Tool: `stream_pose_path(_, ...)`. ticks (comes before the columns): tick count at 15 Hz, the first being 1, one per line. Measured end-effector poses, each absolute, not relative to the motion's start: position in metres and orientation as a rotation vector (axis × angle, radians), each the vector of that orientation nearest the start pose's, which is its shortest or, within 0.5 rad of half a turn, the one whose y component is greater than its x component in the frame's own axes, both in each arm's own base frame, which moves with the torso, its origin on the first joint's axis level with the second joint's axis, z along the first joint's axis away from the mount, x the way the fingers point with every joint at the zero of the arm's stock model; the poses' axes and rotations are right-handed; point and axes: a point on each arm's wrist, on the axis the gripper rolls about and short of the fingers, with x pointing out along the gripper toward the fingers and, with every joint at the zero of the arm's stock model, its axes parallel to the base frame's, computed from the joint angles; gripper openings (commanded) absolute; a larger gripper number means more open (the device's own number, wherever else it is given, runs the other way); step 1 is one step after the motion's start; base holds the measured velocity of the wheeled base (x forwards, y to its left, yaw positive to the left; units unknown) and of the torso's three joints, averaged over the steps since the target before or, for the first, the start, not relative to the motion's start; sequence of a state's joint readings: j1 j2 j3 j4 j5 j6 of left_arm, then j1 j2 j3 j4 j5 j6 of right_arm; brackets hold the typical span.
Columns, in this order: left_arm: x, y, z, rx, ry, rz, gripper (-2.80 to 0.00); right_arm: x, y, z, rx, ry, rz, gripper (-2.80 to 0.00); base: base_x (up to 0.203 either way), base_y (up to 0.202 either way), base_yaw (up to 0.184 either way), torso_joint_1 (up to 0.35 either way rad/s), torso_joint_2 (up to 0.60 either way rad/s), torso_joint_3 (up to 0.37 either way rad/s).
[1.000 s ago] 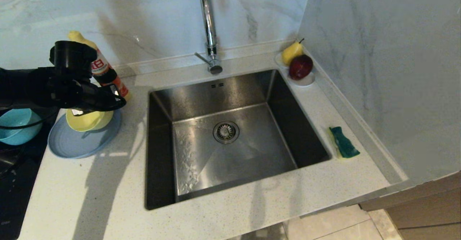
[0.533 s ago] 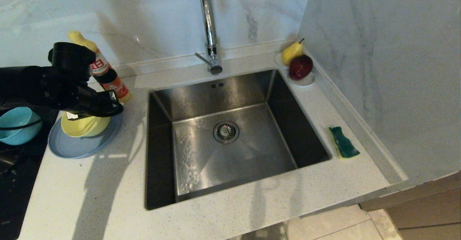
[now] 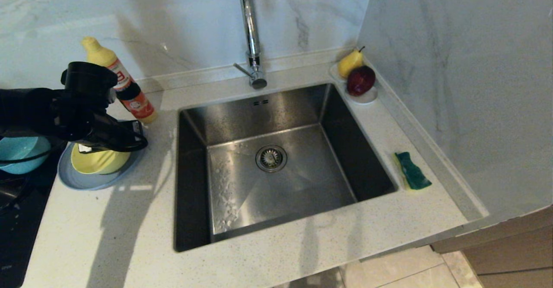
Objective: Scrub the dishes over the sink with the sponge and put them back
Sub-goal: Place the bowl on the plate
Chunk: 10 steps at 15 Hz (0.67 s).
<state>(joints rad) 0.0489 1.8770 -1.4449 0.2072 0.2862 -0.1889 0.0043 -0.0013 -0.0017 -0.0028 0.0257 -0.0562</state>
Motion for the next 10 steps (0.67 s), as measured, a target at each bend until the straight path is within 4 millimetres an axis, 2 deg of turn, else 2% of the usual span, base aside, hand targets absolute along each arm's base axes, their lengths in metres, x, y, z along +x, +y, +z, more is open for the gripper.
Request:
stream_pose_path(6,0.364,0.0241,0.218,-0.084,0.61,0.38,-2.8,-0.0231,0.0005,0.0762,-0.056,-0.006,0.03,-2.8,0.0,0.0,0.0,0.0,0.0,0.0)
stream_pose_path(7,0.3642,0.0243,0.2176,-0.078,0.612,0.381,0.0,-0.0231,0.0005,0.0762,-0.056,-0.007,0.029,-2.8,0.0,0.0,0.0,0.0,0.0,0.0)
stream_pose_path(10,0.365,0.0255,0.2162,-0.066,0.614,0.394,0.0,-0.023,0.0005,0.0761,-0.056,-0.006,0.03,-2.8,0.0,0.0,0.0,0.0,0.0,0.0)
